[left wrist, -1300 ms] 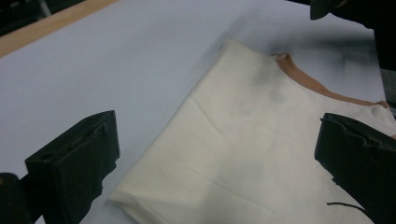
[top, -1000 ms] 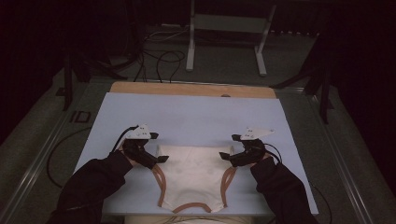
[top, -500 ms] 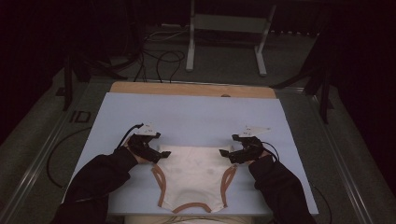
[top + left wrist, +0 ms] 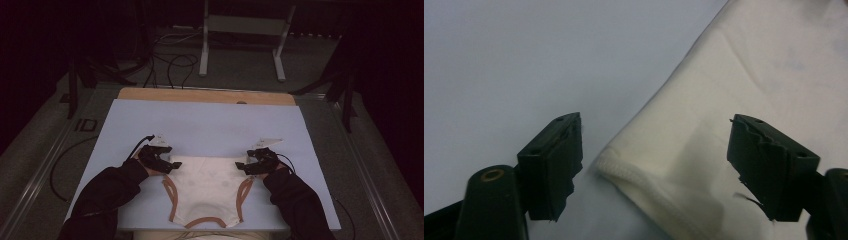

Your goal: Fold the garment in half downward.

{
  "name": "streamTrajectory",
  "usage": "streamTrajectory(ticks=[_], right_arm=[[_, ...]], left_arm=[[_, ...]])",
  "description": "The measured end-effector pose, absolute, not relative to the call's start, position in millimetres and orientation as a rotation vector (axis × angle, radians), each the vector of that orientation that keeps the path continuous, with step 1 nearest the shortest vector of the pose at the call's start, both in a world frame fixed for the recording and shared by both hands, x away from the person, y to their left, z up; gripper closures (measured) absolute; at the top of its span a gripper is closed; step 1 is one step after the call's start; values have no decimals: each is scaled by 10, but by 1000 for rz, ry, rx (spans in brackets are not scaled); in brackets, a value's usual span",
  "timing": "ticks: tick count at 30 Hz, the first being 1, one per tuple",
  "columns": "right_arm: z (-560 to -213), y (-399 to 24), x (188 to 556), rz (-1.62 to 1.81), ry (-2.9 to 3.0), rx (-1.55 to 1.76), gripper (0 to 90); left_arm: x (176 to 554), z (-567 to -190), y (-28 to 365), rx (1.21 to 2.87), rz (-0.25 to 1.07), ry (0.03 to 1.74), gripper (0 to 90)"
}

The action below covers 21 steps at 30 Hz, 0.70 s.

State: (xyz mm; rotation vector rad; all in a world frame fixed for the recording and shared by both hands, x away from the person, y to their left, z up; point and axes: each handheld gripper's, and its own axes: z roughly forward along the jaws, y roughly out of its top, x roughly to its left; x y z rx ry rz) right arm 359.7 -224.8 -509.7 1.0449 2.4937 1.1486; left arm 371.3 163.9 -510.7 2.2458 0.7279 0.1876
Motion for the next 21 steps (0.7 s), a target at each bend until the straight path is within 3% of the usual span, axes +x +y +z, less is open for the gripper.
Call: streamTrajectory(ticks=[5, 15, 21], right_arm=[[-5135, -2262, 3619, 1090, 2493, 1065, 366], [-5184, -2279, 3655, 1030, 2503, 1099, 472], [-5177, -2258, 3633, 1000, 2515, 1052, 594]], left_arm=[[3735, -5157, 1645, 2256, 181, 730, 306], [3765, -5202, 1651, 2297, 206, 710, 441], [3752, -5190, 1636, 2305, 191, 710, 539]])
